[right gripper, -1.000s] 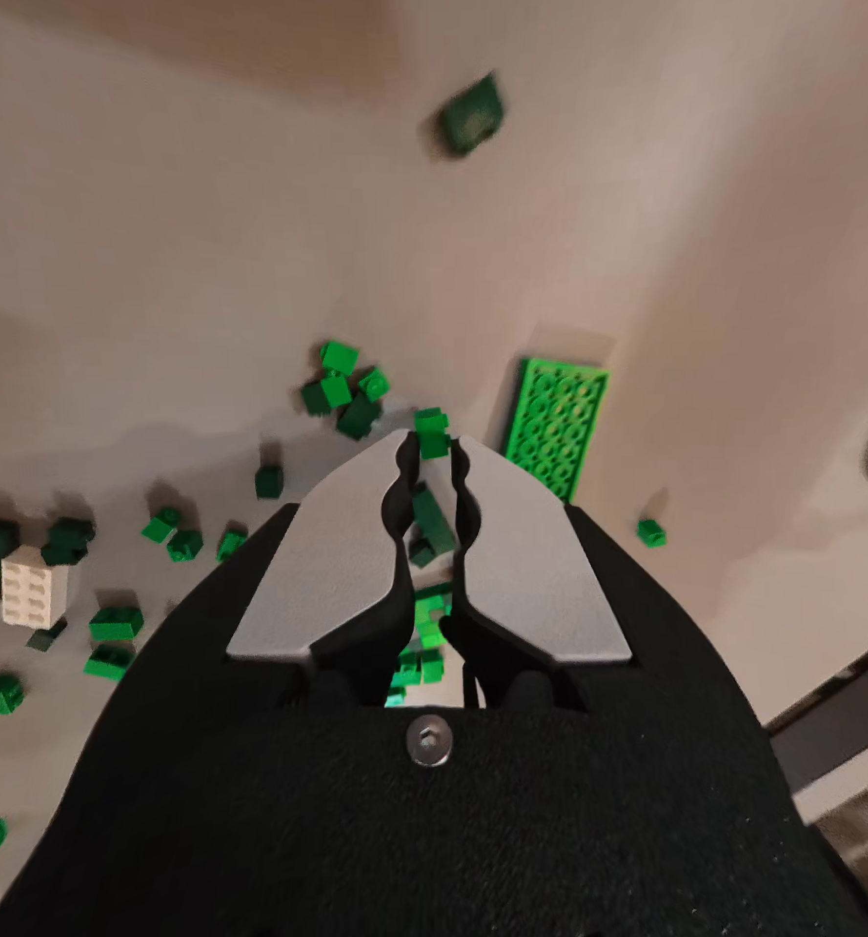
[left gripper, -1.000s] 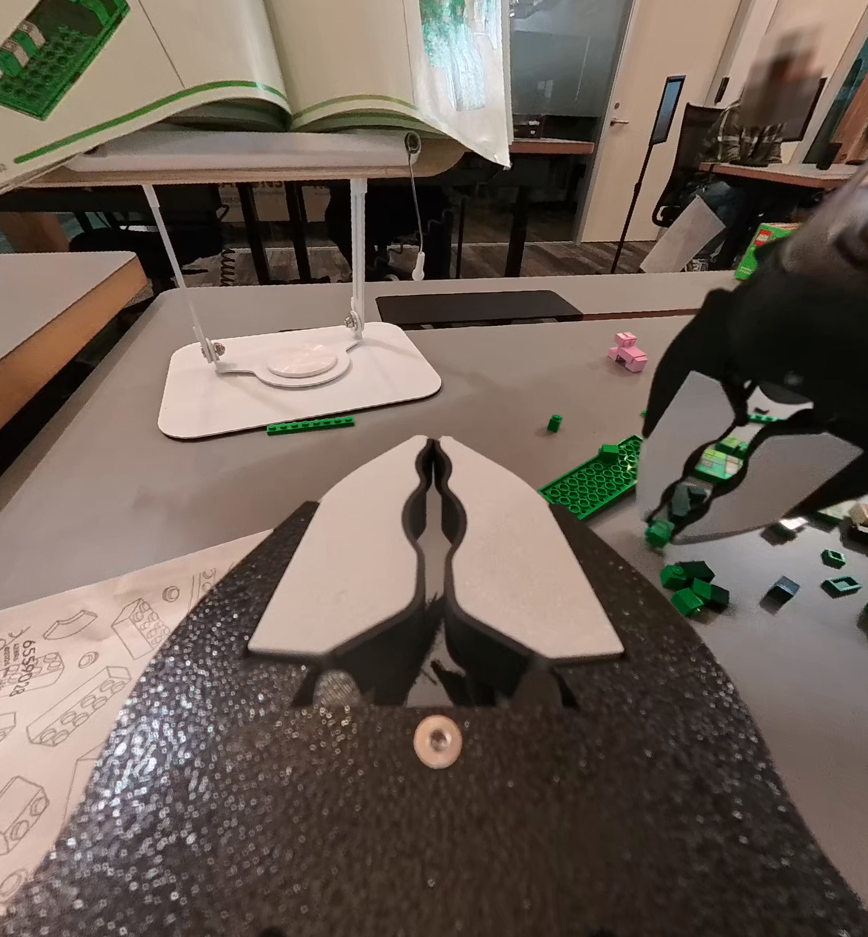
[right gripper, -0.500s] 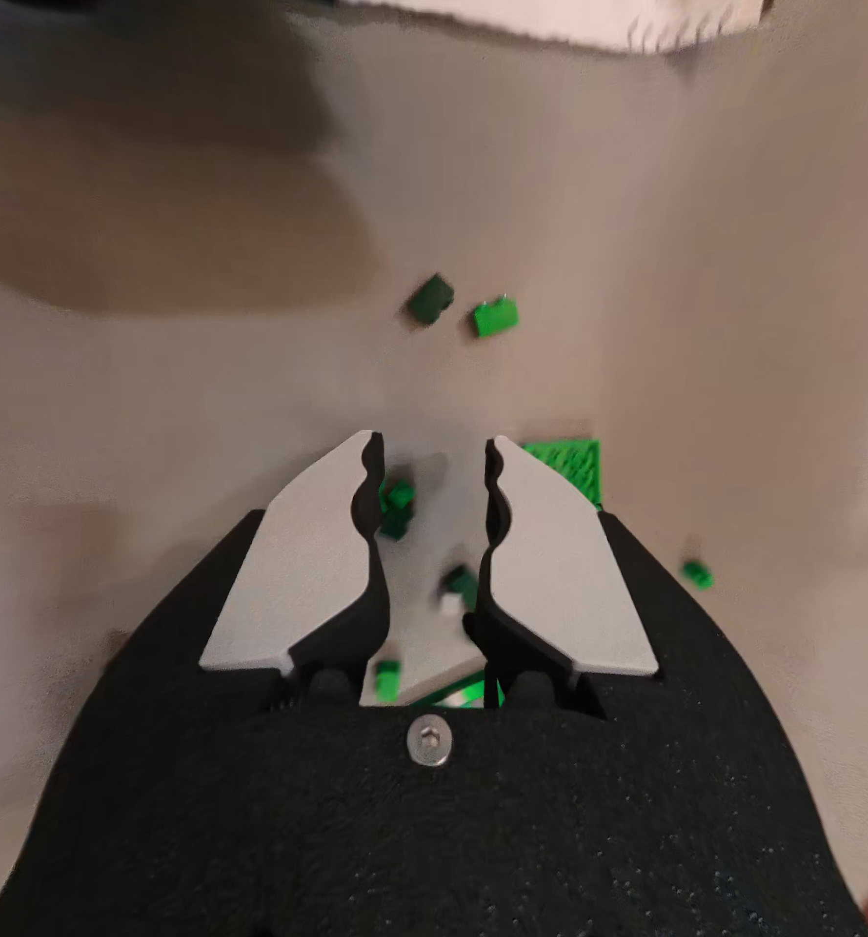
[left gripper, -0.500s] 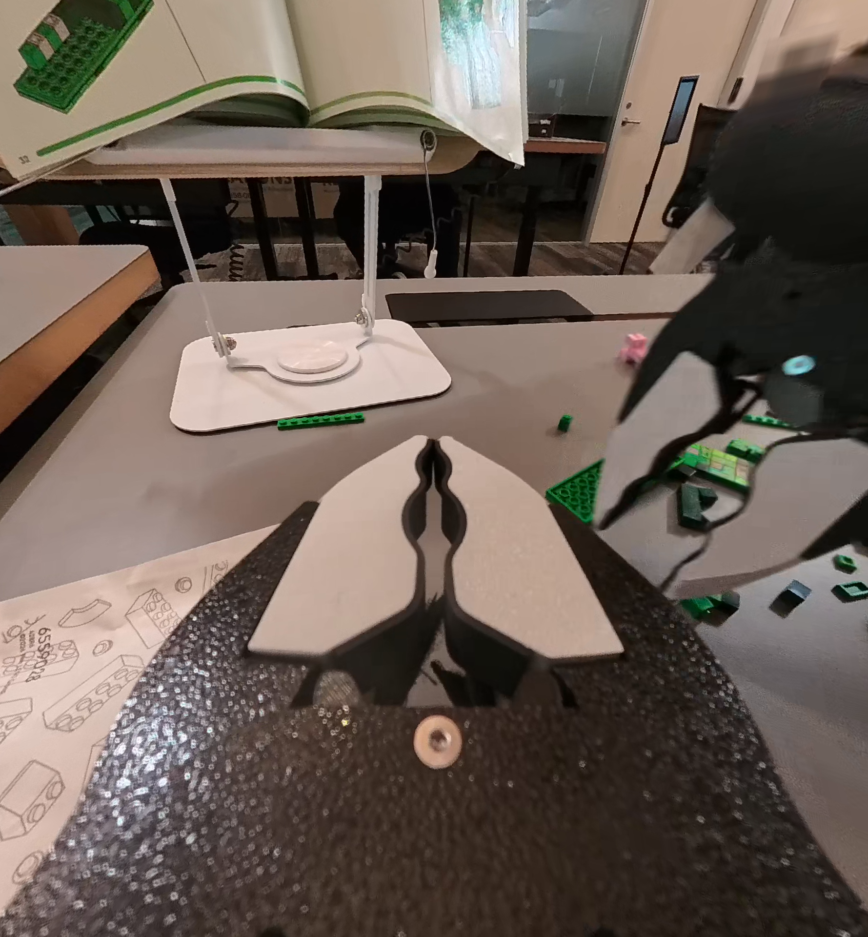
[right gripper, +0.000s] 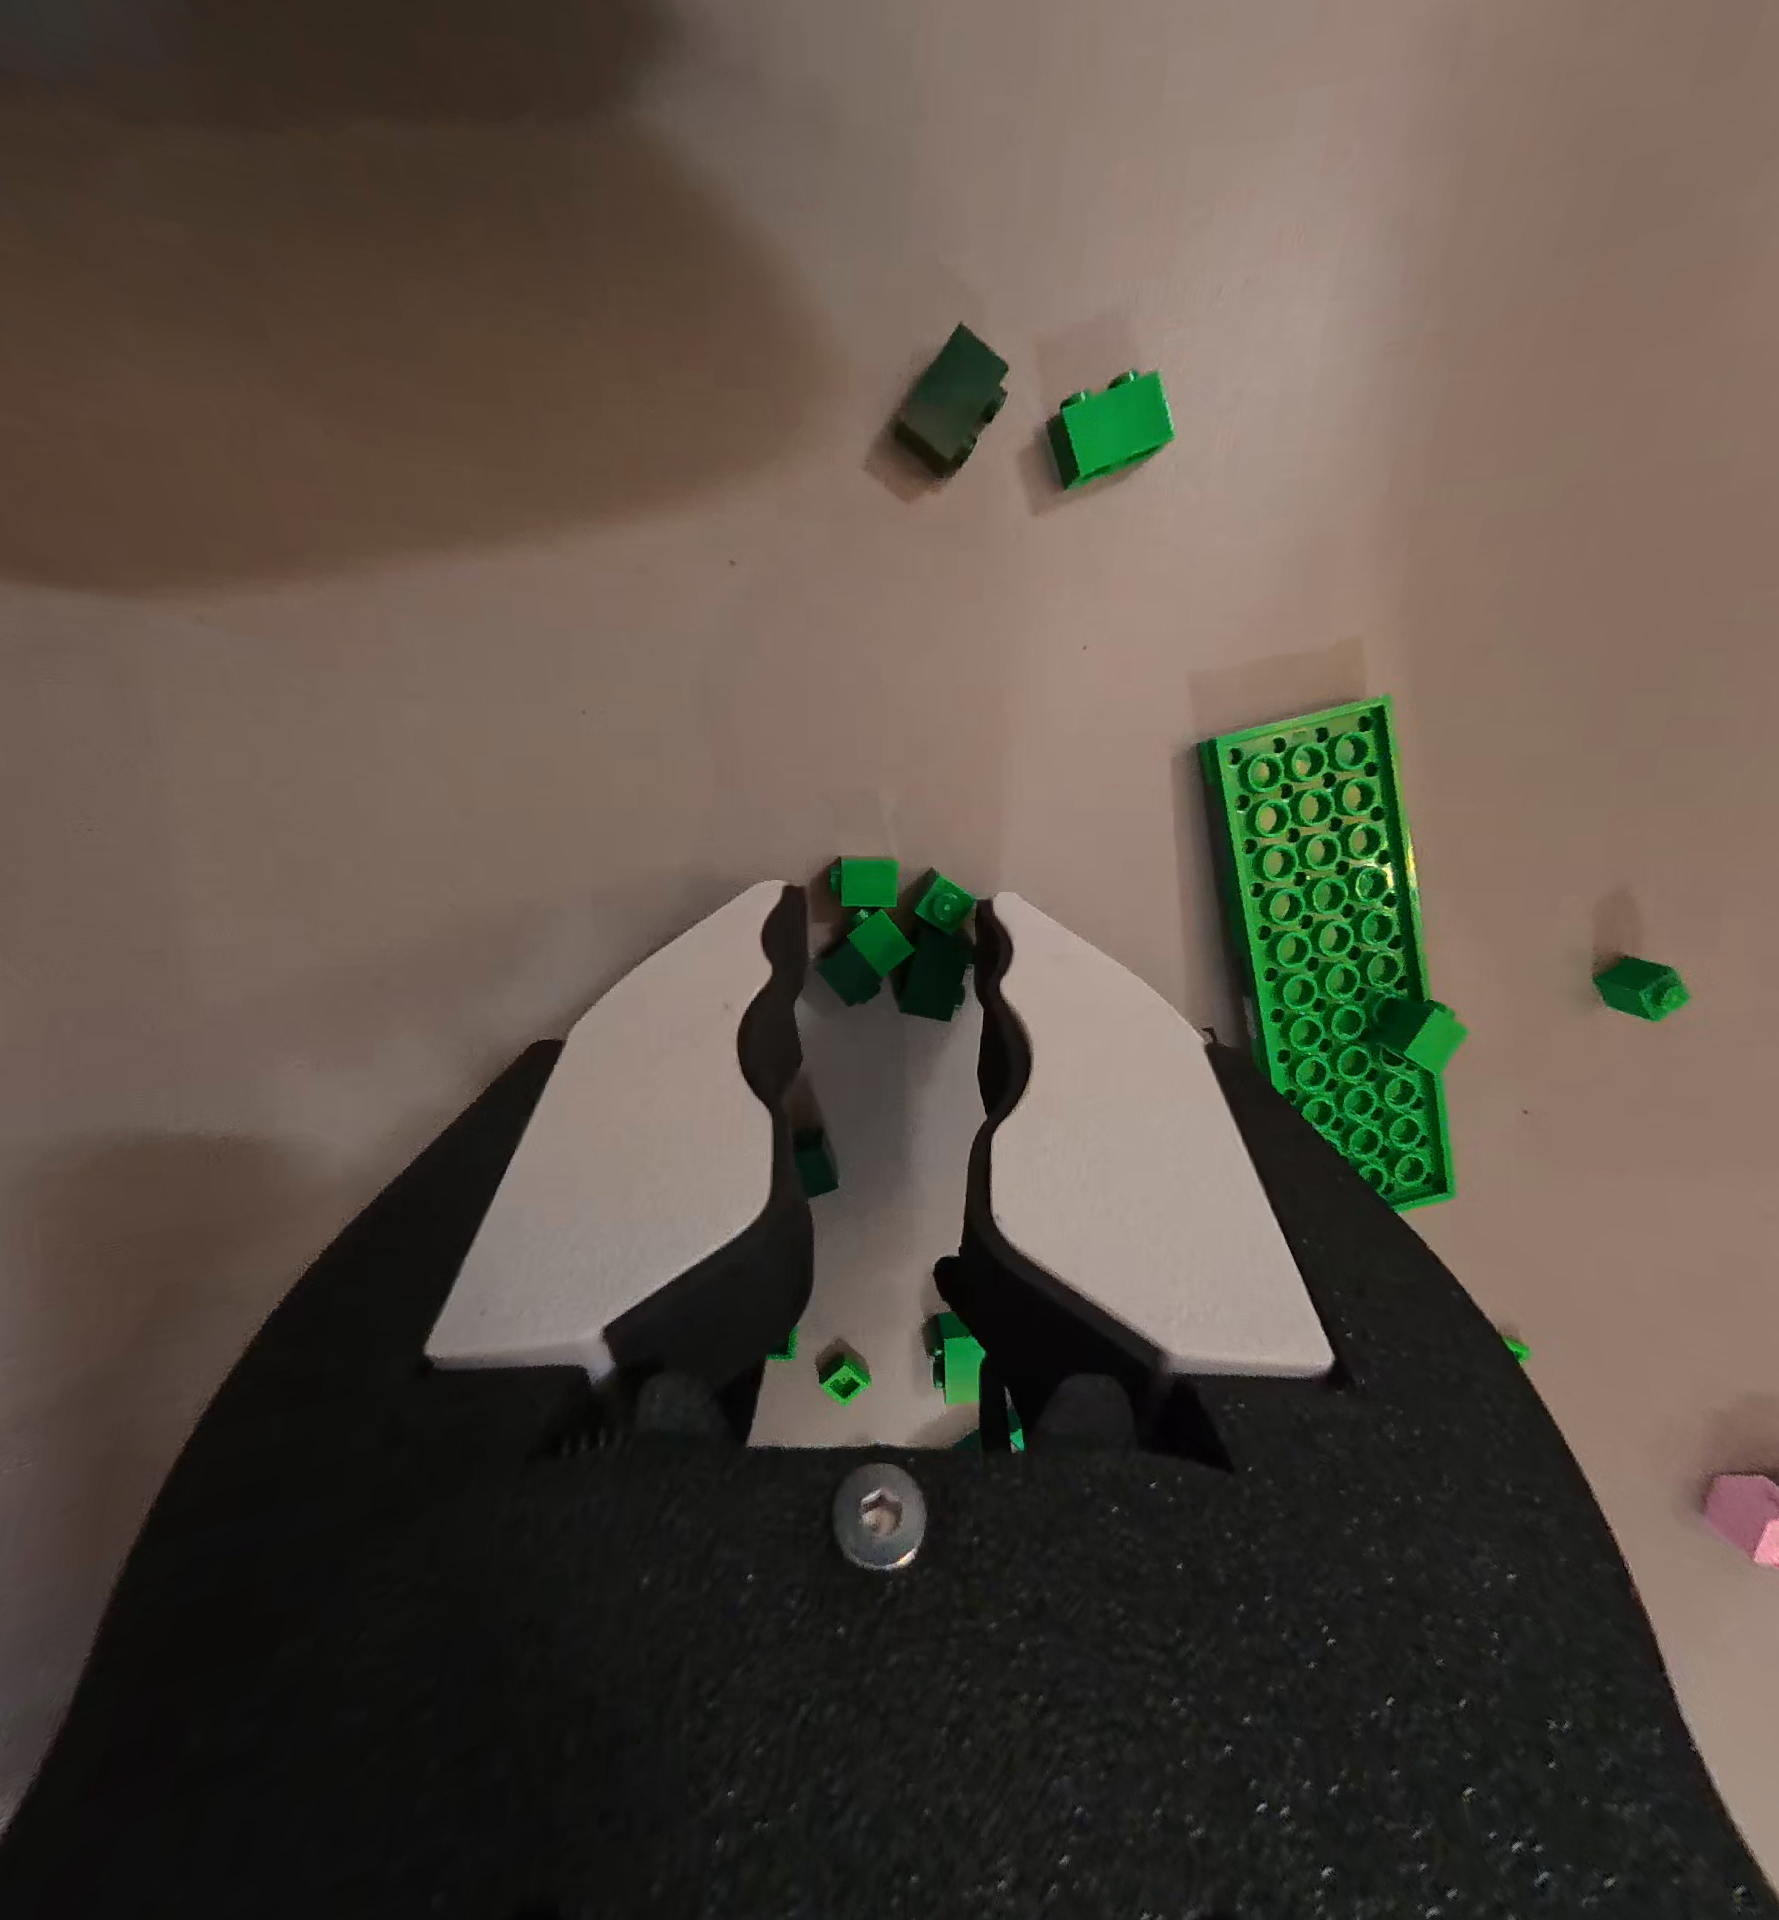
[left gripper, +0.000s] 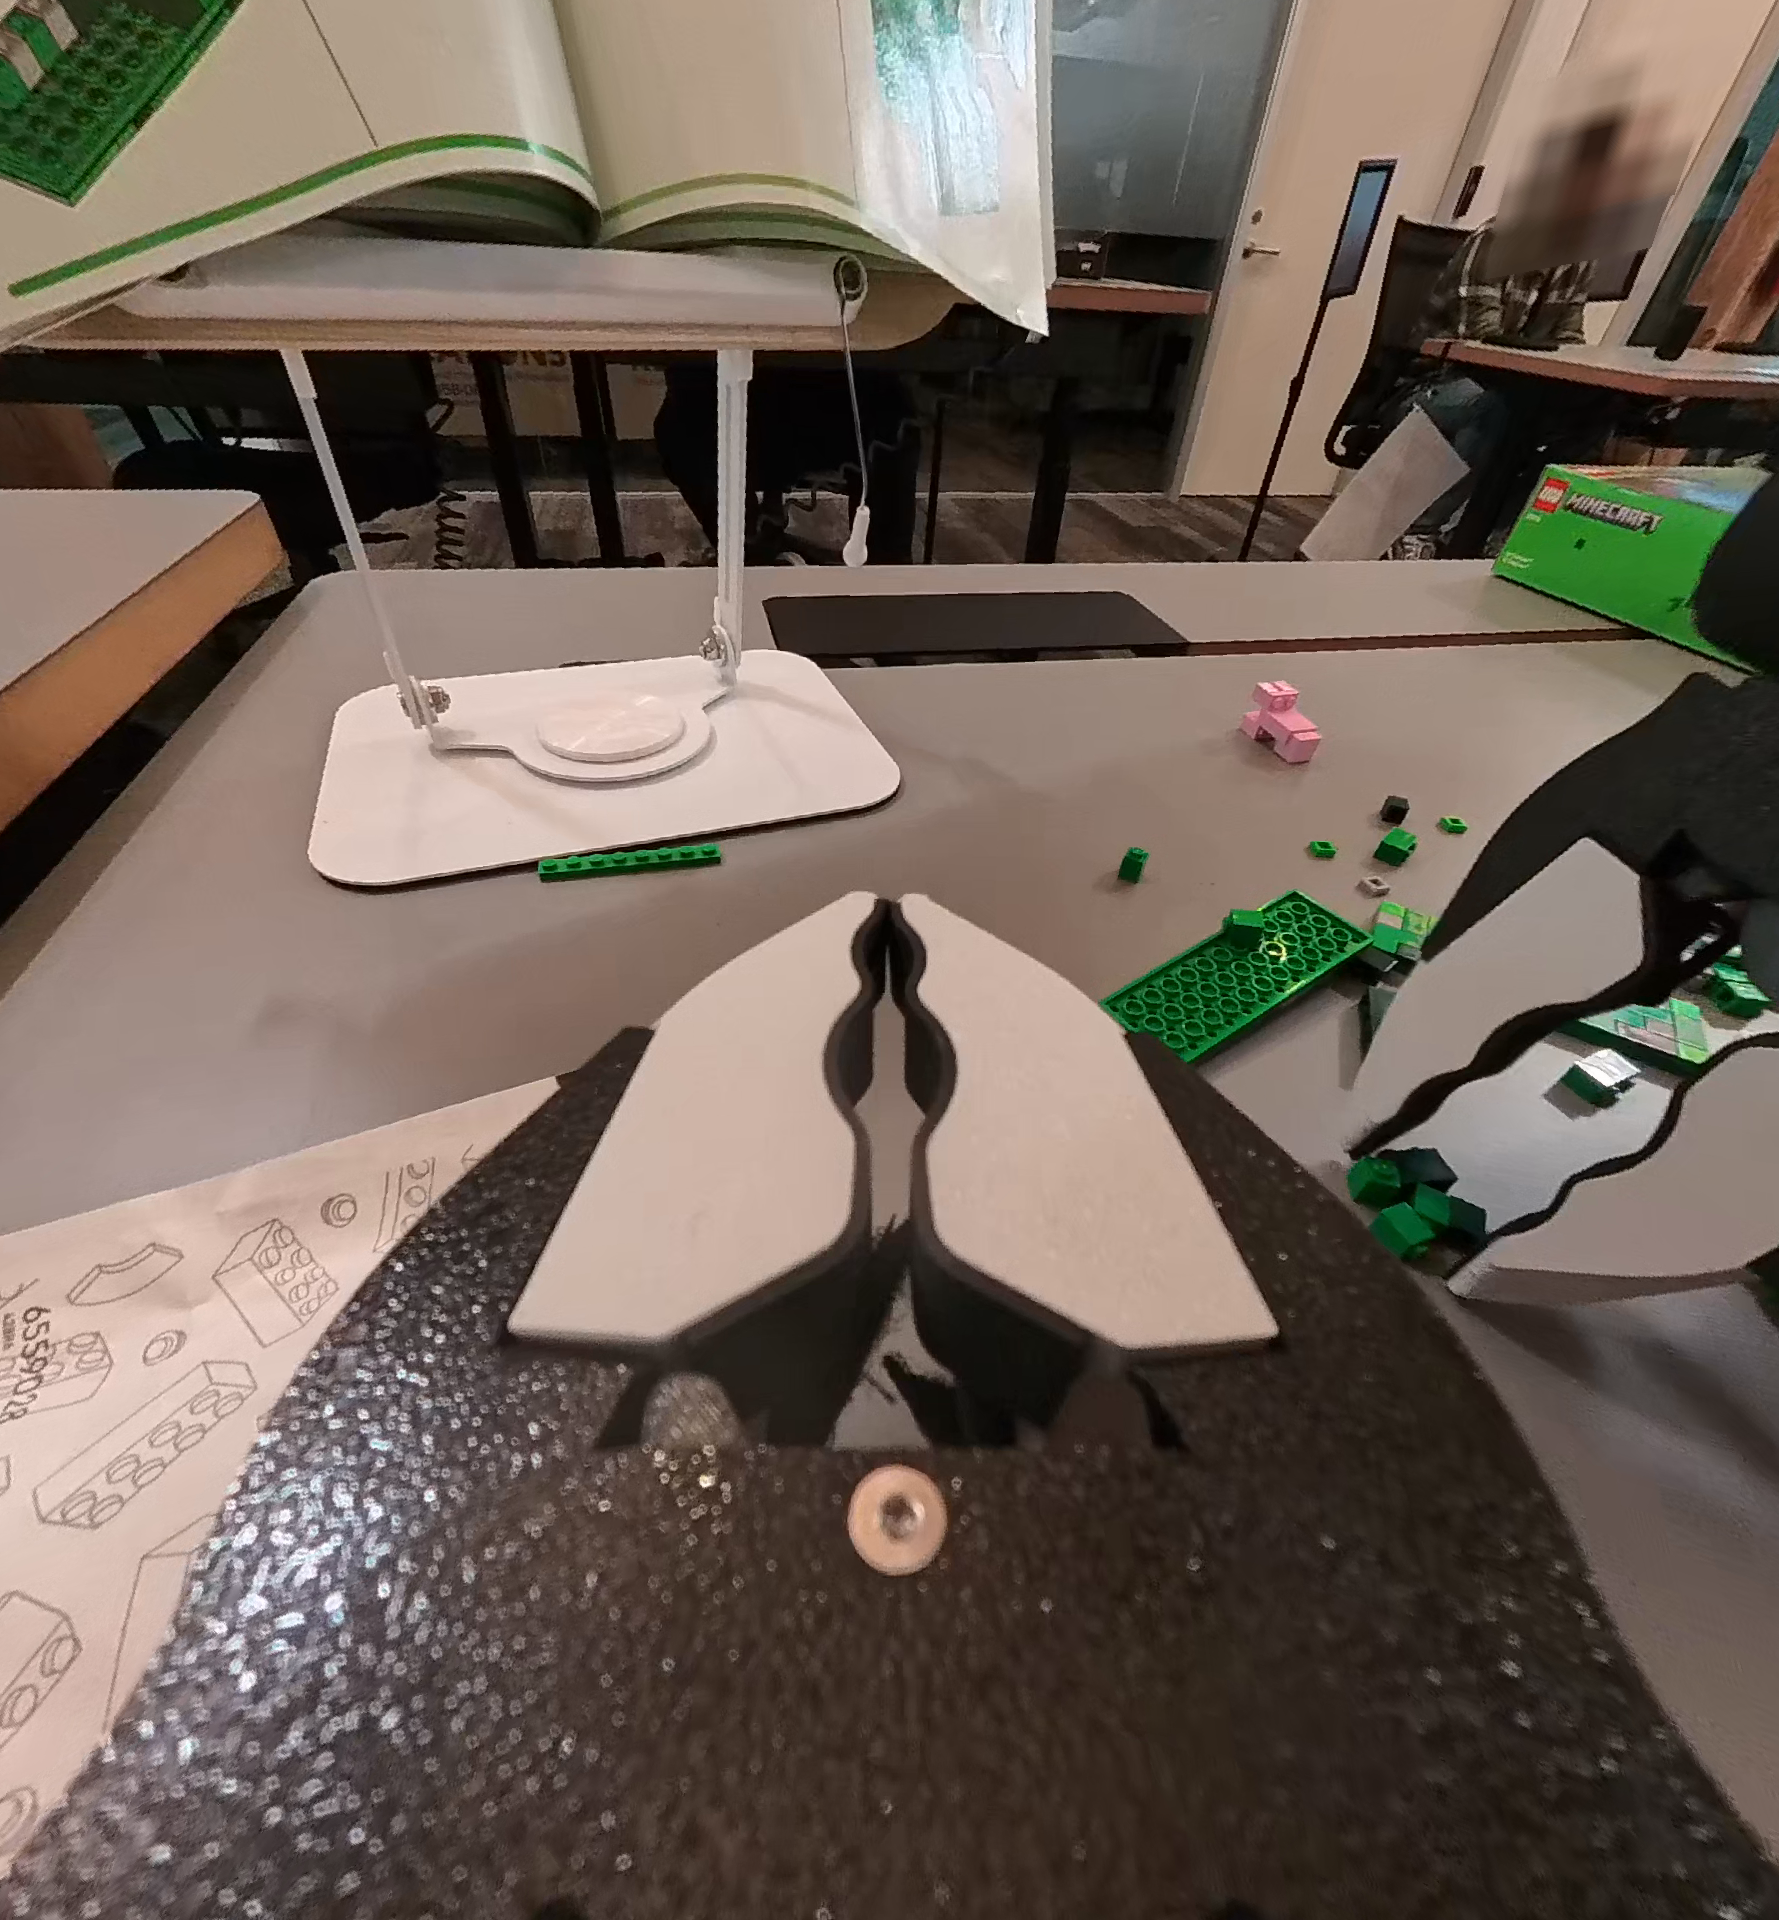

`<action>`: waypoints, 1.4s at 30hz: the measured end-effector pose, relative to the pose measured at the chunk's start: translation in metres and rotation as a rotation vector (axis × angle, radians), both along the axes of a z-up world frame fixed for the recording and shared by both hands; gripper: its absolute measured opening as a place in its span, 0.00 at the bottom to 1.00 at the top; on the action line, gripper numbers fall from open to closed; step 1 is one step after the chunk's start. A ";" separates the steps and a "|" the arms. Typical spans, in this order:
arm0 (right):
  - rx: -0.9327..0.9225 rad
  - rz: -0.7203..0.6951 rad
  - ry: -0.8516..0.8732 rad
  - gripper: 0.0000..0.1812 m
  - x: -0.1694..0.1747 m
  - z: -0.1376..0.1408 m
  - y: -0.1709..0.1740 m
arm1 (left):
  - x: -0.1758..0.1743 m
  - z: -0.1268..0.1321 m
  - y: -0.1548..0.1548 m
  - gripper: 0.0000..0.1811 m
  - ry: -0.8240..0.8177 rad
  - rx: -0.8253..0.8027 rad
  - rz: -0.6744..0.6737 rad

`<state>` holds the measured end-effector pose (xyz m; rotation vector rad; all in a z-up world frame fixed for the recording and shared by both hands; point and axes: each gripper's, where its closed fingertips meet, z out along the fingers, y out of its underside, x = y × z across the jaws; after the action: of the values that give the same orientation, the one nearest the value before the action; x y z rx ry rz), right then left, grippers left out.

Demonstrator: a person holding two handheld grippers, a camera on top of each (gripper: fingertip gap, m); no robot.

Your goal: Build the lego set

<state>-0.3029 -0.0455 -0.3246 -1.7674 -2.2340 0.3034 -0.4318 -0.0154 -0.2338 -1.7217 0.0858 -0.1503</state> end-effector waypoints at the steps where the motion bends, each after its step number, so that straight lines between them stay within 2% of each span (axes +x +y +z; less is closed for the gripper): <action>1: 0.004 0.005 0.001 0.16 0.000 0.000 0.000 | 0.000 0.000 0.000 0.00 -0.001 -0.001 -0.002; 10: 0.000 0.033 0.014 0.11 -0.009 -0.001 -0.001 | 0.000 -0.001 0.000 0.00 -0.005 -0.007 -0.008; 21: -0.007 0.082 0.073 0.11 -0.062 0.001 0.005 | -0.008 0.001 -0.001 0.00 -0.021 0.003 0.013; 24: -0.015 0.087 0.075 0.11 -0.068 0.000 0.007 | -0.010 0.002 -0.002 0.00 -0.026 0.006 0.016; 26: -0.021 0.083 0.083 0.14 -0.069 0.001 0.007 | -0.011 0.002 -0.002 0.00 -0.027 0.005 0.016; 30: -0.004 0.055 0.130 0.18 -0.059 0.012 0.004 | -0.011 0.002 -0.002 0.00 -0.026 0.005 0.016; 34: 0.038 -0.016 0.243 0.18 -0.033 0.026 -0.004 | -0.012 0.002 -0.002 0.00 -0.031 0.007 0.016; 38: 0.121 -0.111 0.434 0.17 -0.007 0.038 -0.008 | -0.011 0.002 -0.001 0.00 -0.030 0.006 0.011; 42: 0.207 -0.270 0.640 0.16 0.027 0.055 0.011 | -0.010 0.001 -0.001 0.00 -0.017 0.006 0.015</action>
<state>-0.2756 -0.0341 -0.2701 -1.5514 -1.5078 0.4783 -0.4421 -0.0168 -0.2325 -1.7145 0.0608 -0.1535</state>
